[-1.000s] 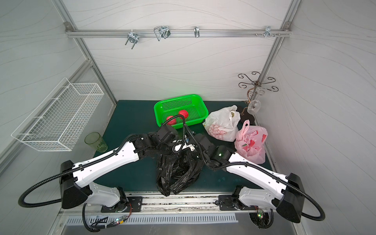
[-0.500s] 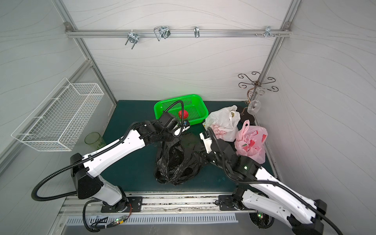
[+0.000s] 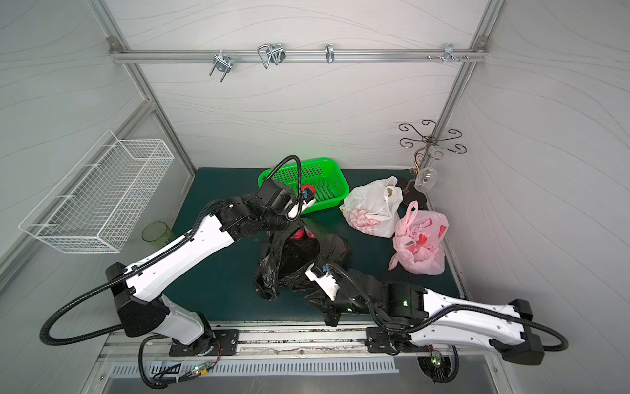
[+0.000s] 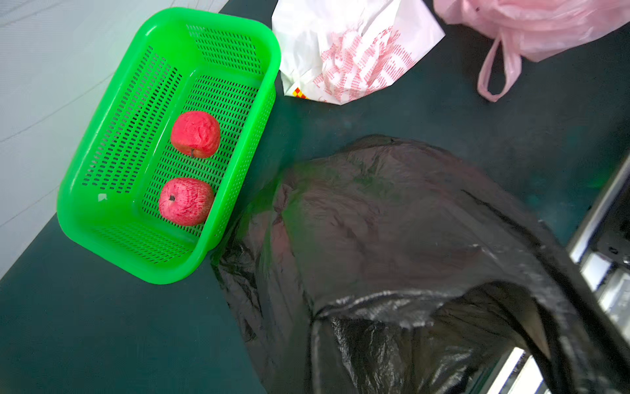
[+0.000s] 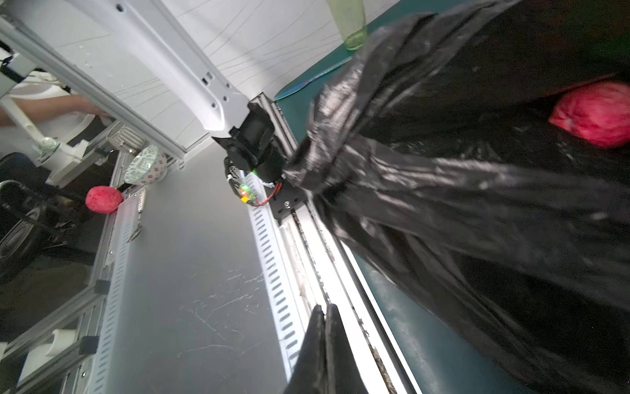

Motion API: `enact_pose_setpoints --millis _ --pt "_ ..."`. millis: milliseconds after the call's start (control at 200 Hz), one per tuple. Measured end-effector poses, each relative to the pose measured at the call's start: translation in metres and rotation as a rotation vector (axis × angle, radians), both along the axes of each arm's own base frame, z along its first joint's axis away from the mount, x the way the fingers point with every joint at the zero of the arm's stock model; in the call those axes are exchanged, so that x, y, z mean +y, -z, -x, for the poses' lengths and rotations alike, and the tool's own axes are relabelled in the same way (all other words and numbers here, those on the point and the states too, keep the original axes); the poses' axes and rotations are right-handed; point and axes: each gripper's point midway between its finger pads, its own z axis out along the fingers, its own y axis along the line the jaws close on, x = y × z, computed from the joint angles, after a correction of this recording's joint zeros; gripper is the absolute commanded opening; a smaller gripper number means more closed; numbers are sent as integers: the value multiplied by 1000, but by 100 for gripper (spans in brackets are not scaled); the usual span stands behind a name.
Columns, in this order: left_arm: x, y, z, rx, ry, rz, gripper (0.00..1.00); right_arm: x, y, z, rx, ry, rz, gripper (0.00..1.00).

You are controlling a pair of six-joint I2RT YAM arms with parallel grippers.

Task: Untie the knot of a plastic bag & take out the apple
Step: Adjust the plastic bag at the center of the board.

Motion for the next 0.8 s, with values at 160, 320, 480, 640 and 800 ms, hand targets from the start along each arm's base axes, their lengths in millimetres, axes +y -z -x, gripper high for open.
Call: enact_pose_setpoints --millis 160,320,480,640,800 --pt "4 -19 10 -14 6 59 0 29 -50 12 -44 -42 -108 0" --pt "10 -18 17 -13 7 74 0 47 -73 -2 -92 38 -167 0" --pt "10 -7 19 8 11 65 0 69 -36 -36 -174 208 -66 0" --pt "9 0 21 26 14 61 0 82 2 -72 -260 401 30 0" --pt "12 3 18 22 4 53 0 72 55 -109 -190 553 154 0"
